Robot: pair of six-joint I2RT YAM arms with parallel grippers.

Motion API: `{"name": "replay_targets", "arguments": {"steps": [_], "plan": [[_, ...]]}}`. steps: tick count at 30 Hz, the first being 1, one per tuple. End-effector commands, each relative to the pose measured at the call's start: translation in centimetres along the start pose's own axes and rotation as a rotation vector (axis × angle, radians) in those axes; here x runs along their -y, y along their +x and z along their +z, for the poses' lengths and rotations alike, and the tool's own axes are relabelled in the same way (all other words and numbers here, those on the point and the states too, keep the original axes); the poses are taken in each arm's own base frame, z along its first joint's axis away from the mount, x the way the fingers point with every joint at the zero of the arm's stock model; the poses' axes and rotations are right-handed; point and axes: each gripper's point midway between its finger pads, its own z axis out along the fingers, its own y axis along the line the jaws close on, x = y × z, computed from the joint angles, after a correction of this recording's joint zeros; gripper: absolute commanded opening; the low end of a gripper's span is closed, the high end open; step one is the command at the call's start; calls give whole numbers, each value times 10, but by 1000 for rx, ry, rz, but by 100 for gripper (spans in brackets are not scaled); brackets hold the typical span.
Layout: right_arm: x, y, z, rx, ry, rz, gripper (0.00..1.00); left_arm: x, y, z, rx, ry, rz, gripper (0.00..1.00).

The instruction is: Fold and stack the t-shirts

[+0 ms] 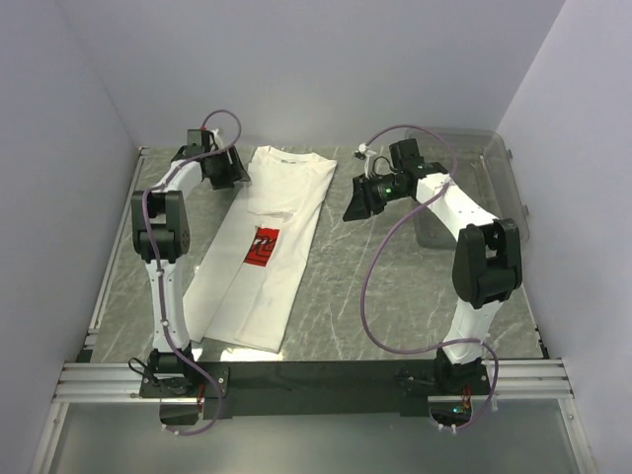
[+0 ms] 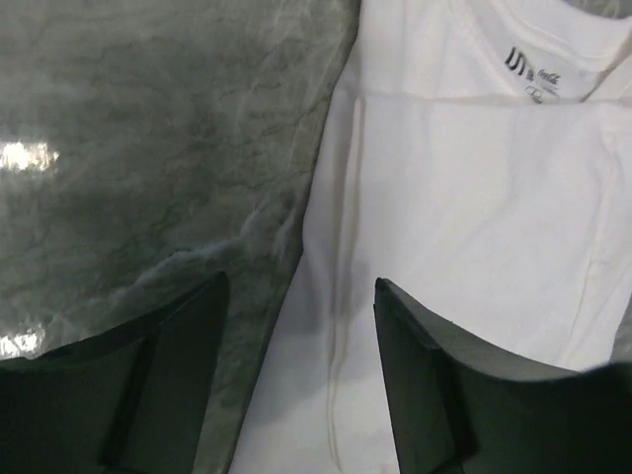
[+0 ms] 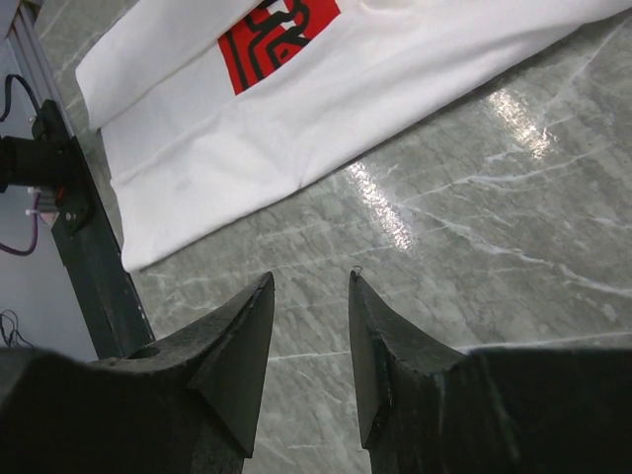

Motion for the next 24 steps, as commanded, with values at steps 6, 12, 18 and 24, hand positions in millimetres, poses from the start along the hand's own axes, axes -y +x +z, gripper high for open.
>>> {"name": "replay_targets", "arguments": {"steps": [6, 12, 18, 24], "plan": [[-3, -17, -14, 63, -8, -16, 44, 20, 17, 18, -80, 97, 26, 63], [2, -20, -14, 64, -2, -4, 44, 24, 32, 28, -122, 88, 24, 43], [3, -19, -13, 62, -5, 2, 44, -2, 25, 20, -87, -23, -51, 2], [4, -17, -12, 61, -9, 3, 44, -36, 10, -10, -8, -97, -148, 1]]}}
